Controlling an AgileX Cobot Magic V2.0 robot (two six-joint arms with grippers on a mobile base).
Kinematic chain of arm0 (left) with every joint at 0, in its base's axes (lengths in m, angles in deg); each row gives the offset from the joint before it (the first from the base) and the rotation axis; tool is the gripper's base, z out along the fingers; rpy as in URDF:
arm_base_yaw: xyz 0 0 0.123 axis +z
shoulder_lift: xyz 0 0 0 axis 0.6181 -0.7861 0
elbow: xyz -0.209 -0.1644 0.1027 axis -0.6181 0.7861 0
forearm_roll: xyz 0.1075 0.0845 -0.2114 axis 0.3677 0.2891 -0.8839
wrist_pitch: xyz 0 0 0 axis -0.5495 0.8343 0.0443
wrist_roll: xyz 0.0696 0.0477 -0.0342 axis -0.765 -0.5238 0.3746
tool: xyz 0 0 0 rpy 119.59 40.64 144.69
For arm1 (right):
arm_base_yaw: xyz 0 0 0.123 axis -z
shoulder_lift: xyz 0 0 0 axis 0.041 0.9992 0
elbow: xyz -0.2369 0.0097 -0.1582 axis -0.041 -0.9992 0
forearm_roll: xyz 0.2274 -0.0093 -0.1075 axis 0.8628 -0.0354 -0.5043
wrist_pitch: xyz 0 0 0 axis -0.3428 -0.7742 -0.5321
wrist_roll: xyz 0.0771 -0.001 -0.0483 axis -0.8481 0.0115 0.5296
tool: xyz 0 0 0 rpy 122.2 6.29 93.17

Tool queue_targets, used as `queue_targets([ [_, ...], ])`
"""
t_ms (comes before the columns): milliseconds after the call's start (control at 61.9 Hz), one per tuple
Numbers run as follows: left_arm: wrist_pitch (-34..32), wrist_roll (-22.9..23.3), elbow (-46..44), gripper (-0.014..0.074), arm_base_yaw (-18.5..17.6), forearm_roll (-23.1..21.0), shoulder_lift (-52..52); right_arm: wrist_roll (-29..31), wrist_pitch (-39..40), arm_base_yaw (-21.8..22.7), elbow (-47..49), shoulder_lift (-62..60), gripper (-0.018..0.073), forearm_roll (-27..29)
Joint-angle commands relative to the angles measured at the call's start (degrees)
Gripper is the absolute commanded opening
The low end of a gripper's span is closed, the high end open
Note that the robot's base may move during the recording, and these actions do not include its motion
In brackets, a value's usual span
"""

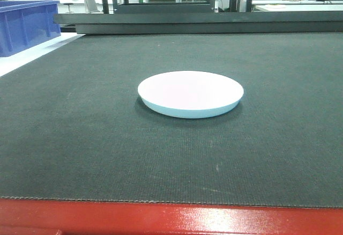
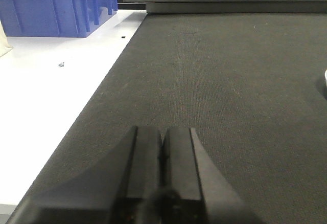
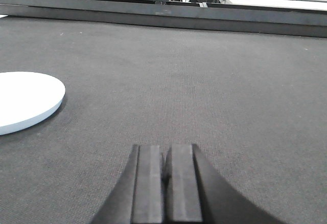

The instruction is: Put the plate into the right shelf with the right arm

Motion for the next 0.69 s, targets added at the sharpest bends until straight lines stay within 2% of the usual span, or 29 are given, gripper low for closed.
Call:
queue_targets([
  [0, -4.88, 0.14, 0.25, -0.0047, -0.21, -0.22, 0.65, 0.49, 5.2, 0.04, 0.29, -0.75, 0.0047, 0.37],
  [678, -4.88, 0.14, 0.25, -0.0047, -0.21, -0.22, 0.65, 0.49, 7.2, 0.04, 0.29, -0.75, 0.0047, 0.37],
])
